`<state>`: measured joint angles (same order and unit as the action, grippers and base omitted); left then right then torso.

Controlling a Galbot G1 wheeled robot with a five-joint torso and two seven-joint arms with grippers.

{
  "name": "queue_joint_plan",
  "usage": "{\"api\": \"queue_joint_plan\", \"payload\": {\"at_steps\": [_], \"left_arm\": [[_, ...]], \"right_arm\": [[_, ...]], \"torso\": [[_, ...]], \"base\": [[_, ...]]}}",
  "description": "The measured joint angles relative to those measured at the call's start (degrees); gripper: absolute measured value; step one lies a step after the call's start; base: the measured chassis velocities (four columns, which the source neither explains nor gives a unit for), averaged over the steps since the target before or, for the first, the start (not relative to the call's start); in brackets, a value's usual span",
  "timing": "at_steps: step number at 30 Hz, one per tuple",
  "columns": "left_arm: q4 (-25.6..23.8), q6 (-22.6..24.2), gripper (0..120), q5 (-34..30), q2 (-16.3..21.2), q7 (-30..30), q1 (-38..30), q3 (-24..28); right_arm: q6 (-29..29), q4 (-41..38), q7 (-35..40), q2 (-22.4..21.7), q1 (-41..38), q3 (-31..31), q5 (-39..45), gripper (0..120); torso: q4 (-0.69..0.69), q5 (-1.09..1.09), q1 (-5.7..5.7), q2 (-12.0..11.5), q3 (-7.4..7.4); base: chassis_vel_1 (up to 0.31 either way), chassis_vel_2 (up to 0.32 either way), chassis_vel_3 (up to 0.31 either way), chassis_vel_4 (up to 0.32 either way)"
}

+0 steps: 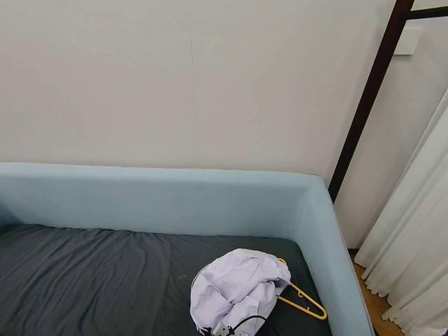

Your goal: Pick up the clothes from the sofa and hang them on the clothes hanger.

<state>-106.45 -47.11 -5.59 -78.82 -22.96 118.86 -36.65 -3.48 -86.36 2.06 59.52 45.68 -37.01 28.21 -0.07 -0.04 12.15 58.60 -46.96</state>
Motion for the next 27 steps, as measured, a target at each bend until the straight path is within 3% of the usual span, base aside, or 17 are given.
{"api": "queue_joint_plan", "payload": {"at_steps": [4,10,15,20,24,27], "left_arm": [[0.83,0.02,100,-0.39,-0.08,0.00,-0.83,0.71],[0.91,0.03,100,-1.20,0.07,0.02,-2.05,0.99],[1.21,0.04,100,-1.61,0.03,0.02,-3.12,1.45],[1.27,0.04,100,-1.89,-0.17,0.05,-3.80,1.59],[1.18,0.05,100,-2.75,-0.45,0.05,-4.33,0.73],[0.87,0.05,100,-2.99,-0.61,0.05,-4.36,0.32]], "right_arm": [[-2.03,-7.58,0.57,-2.39,-2.65,4.02,6.30,0],[-3.86,-17.12,0.92,-7.72,-10.35,4.51,12.79,0],[-4.91,-23.29,0.40,-9.16,-17.21,3.36,18.21,0],[-5.45,-26.02,0.73,-7.81,-24.18,1.61,21.98,0],[-6.96,-26.87,2.90,-3.24,-34.68,-1.69,26.45,0],[-6.84,-24.73,2.81,-0.88,-38.32,-2.82,27.25,0]], "torso": [[0.02,-0.01,0.00,0.00,0.00],[0.00,-0.01,0.00,0.00,0.00],[0.00,0.00,0.00,0.00,0.00],[0.00,0.00,0.00,0.00,0.00],[0.02,-0.02,0.00,0.00,0.00],[0.02,-0.02,0.00,0.00,0.00]], "base": [[0.000,0.000,0.000,0.000],[0.000,0.000,0.000,0.000],[0.000,0.000,0.000,0.000],[0.000,0.000,0.000,0.000],[0.000,0.000,0.000,0.000],[0.000,0.000,0.000,0.000]]}}
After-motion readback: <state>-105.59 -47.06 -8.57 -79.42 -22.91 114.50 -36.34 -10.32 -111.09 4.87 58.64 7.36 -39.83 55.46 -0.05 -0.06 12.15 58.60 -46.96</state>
